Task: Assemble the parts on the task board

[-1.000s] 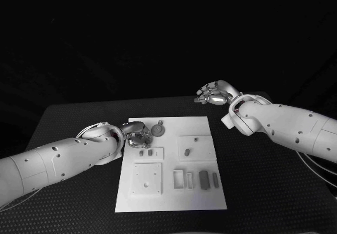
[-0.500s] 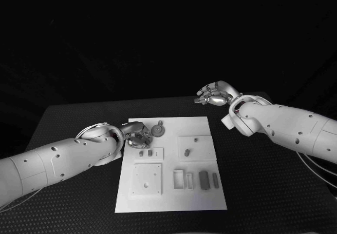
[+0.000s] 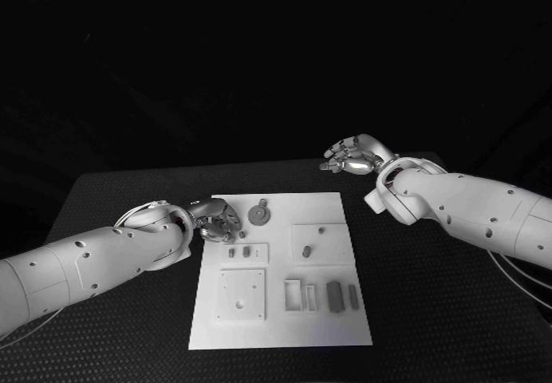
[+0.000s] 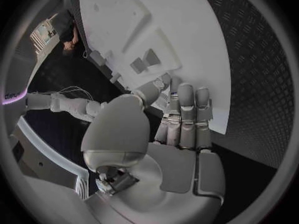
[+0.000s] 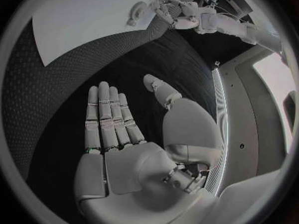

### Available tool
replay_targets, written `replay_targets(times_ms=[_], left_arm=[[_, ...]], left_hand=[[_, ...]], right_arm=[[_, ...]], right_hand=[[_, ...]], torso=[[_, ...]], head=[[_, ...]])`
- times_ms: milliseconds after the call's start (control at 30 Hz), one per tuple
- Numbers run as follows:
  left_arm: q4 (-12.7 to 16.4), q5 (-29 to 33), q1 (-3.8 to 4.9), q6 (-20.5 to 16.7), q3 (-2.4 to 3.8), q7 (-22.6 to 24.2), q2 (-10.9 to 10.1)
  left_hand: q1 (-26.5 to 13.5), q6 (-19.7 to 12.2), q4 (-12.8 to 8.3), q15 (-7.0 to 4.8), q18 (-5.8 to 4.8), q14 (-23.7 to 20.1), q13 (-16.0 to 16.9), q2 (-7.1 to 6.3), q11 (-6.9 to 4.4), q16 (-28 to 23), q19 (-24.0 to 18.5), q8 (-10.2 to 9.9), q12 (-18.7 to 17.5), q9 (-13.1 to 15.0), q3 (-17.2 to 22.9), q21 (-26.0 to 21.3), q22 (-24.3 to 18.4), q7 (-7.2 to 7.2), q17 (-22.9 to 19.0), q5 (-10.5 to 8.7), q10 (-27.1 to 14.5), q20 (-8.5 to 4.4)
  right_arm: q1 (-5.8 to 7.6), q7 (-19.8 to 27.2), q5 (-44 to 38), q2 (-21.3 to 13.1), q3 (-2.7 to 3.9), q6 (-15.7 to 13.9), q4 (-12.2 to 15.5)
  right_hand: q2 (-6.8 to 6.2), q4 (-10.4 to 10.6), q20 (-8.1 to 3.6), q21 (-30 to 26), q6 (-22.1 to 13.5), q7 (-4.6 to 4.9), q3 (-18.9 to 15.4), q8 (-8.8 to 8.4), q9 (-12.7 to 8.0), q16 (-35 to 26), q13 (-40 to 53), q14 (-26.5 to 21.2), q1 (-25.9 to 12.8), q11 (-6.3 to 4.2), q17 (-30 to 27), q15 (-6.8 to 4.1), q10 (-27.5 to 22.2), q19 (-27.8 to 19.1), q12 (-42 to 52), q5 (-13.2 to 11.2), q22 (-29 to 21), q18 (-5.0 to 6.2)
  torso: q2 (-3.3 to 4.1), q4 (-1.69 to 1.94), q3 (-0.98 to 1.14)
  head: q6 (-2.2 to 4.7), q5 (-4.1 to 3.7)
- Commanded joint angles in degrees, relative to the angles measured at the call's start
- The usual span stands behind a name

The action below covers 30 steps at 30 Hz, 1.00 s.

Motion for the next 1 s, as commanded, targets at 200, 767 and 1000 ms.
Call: replay_targets(times_ms=[200, 767, 1000], left_arm=[[-1.17, -0.06, 0.03, 0.12, 0.11, 0.61, -0.48], [-0.24, 47.93, 1.27, -6.23, 3.2, 12.69, -5.42], [2.93, 54.95, 1.4, -4.17, 3.19, 15.17, -7.1]], left_hand=[[0.79, 0.63, 0.13, 0.08, 0.19, -0.63, 0.02, -0.29, 0.1, 0.47, -0.51, 0.83, -0.32, 0.24, -0.2, -0.25, 0.26, 0.17, 0.13, -0.13, -0.1, -4.5], [-5.44, 4.08, 0.87, 1.93, -0.74, -5.11, -0.38, 0.12, 1.76, -5.83, -4.12, 3.95, -0.94, 1.96, -3.08, -4.31, -0.89, 2.01, -3.47, -0.29, -2.86, -2.72], [-6.98, 3.34, 0.64, 3.25, -1.32, -6.68, -0.79, 0.9, 2.81, -11.52, -5.74, 3.97, -1.06, 2.2, -3.78, -7.28, -2.18, 2.29, -6.3, -0.25, -5.0, -1.54]], right_arm=[[-0.14, 0.24, -0.47, -0.51, 0.02, 1.73, 0.03], [-1.22, -2.42, -23.45, -4.23, -0.03, 14.09, 2.63], [-2.06, -4.31, -34.47, -5.1, -0.61, 13.63, 5.94]], right_hand=[[-0.13, -0.09, 0.38, -0.58, -0.5, 1.0, -0.4, 0.32, -0.11, -0.47, -0.35, -0.13, 0.74, 0.3, -0.09, 0.46, 0.1, -0.08, -0.46, 0.13, 0.0, -0.17], [1.31, -1.17, 0.42, 0.01, 4.5, -1.46, 5.61, 2.59, -0.15, 0.73, -3.44, 4.25, 6.89, -1.53, 1.28, -1.26, 6.28, 4.47, -2.06, -7.21, 1.37, 1.28], [0.26, -0.74, -1.43, 1.26, 6.61, -1.85, 7.82, 3.12, -0.23, 1.92, -4.48, 8.65, 7.41, -2.41, 2.32, -3.06, 11.27, 9.28, -6.05, -9.94, 1.85, 1.28]], torso=[[0.03, -0.02, -0.08], [0.01, -0.03, 0.06], [0.02, -0.09, -0.09]], head=[[0.15, 0.02], [1.4, -1.64], [1.67, -1.61]])
